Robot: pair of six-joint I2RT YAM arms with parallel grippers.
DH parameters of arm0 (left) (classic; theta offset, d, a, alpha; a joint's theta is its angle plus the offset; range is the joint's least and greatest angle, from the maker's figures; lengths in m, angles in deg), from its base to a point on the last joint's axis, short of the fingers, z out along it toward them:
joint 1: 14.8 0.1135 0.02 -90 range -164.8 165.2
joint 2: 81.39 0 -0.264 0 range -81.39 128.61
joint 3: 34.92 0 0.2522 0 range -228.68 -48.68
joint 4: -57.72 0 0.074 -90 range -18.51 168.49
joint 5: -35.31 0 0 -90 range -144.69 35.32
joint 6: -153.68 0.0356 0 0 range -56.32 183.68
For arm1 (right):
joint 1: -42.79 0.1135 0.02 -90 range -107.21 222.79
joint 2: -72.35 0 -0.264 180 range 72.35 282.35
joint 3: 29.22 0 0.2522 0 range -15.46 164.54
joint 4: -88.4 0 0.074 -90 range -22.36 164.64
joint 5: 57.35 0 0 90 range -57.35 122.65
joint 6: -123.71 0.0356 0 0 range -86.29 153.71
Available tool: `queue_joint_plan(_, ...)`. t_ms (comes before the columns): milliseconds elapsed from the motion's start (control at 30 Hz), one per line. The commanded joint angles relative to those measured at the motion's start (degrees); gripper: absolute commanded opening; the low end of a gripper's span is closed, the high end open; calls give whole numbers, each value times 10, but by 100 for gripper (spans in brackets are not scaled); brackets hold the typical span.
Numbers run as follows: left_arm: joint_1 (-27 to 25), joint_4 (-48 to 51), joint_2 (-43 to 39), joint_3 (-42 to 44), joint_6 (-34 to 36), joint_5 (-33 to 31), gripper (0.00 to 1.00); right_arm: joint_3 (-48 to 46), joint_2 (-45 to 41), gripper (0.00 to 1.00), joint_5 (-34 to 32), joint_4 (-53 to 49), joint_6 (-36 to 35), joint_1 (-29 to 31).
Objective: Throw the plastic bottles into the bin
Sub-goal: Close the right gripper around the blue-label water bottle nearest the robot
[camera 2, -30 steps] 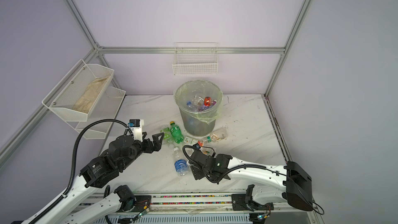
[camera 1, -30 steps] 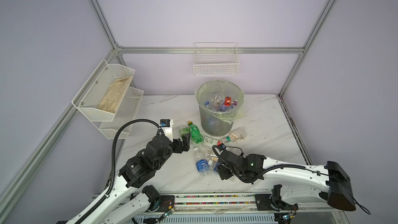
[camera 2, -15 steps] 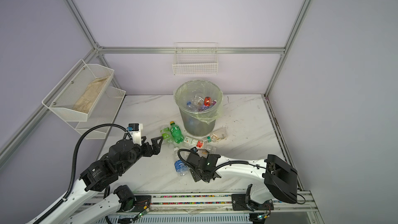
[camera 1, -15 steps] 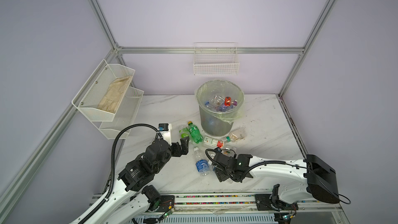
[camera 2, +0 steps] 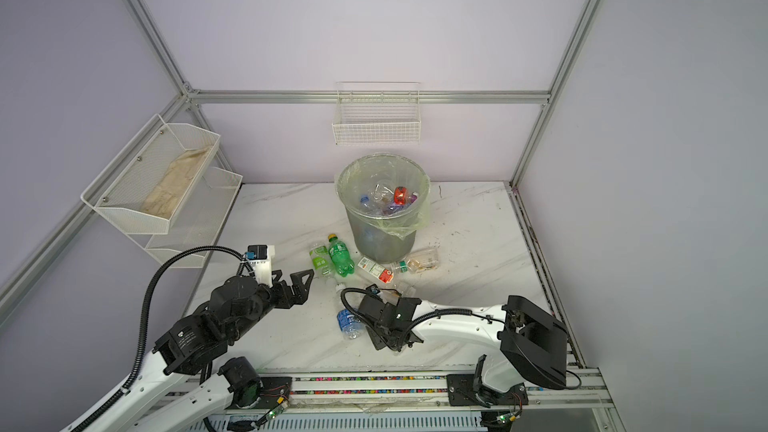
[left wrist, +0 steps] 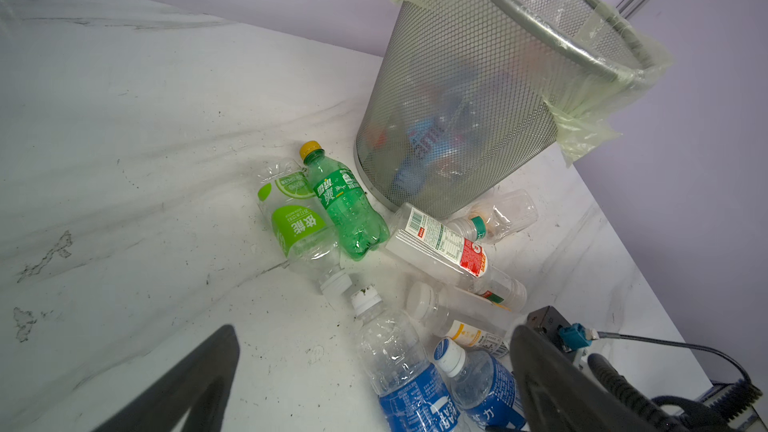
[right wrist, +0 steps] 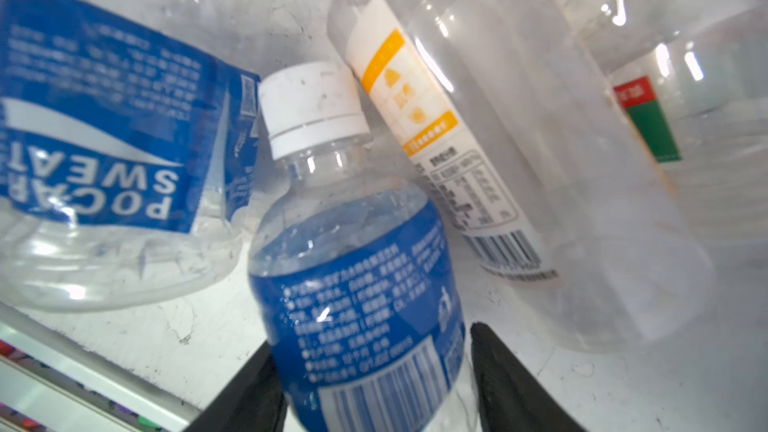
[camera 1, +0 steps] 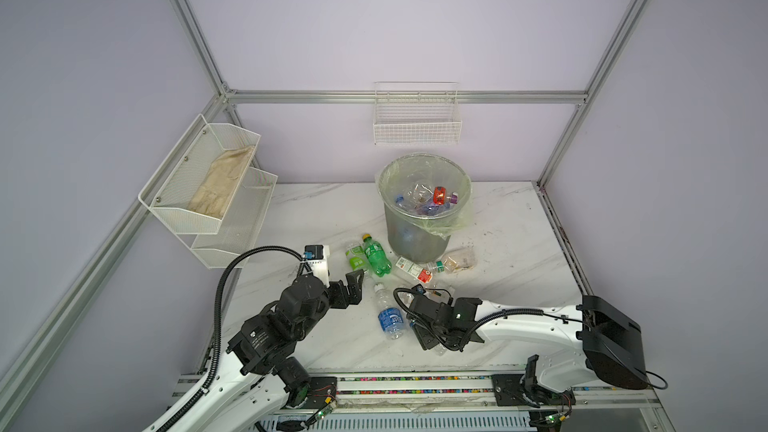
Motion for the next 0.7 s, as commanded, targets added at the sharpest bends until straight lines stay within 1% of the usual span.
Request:
queue_joint_plan(0,0,-7,-12,25,-12,4,100,-20,19,66,-4,-4,4,2)
queue_joint_plan(133,0,-3,-17,28,-15,6,100,-20,23,66,-3,-6,5,3)
queue_joint_plan(367,0,-2,-26,37,-19,10,100,-15,35,73,-1,-9,5,8)
queue_joint_plan(533,0,-2,-30,39,-20,9,100,-9,38,75,-3,-12,5,10)
queue_joint_plan(600,0,-2,-31,39,-19,10,100,-5,42,75,-4,-15,6,10)
queue_joint_plan(667,0,-2,-31,41,-19,10,100,-2,44,70,-5,-17,6,12)
